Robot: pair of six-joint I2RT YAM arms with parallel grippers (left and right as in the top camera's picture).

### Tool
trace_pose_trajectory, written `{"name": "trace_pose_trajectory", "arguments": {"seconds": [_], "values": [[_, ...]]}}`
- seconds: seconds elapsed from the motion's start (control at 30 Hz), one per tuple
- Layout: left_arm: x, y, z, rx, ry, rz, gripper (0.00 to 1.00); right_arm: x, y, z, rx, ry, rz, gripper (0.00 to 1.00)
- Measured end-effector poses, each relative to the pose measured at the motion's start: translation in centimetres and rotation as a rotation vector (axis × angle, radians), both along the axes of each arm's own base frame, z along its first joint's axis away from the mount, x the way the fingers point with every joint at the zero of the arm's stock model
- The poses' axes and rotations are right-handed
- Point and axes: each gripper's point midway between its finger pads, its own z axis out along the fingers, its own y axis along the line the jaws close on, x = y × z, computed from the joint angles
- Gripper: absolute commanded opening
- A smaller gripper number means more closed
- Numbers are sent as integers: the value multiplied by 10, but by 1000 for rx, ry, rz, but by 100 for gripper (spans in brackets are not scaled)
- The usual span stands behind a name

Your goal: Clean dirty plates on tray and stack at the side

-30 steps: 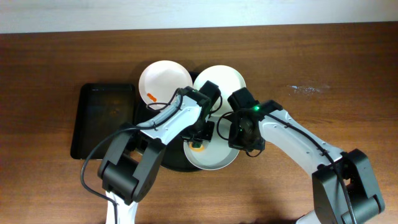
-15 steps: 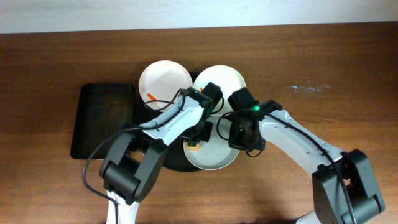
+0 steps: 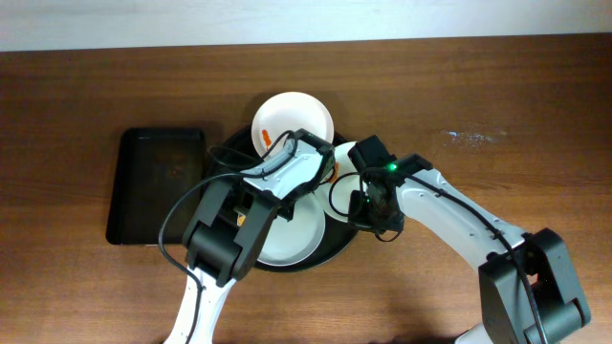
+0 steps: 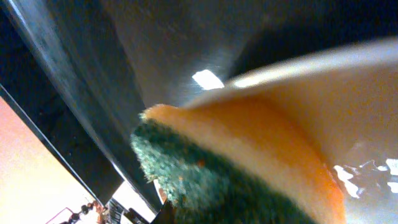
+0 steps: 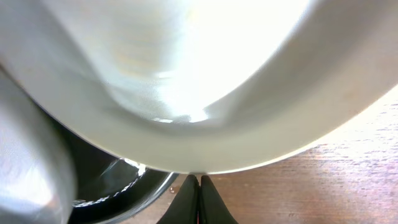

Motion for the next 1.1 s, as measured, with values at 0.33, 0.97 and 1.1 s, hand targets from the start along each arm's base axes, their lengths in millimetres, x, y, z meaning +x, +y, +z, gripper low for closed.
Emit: {"name": "trace_pose_trajectory", "arguments": {"seconds": [0.33,0.97,1.1], "values": [[22,-21,66,-169,-172,32,1,8,5,7,20,-30,31,49],[60,84,82,-602,-217,340,40,-4,81,11,185,-117,222,65],[50,84,62,-600,-184,343,40,-13,97,-2,185,-151,215,62]]}}
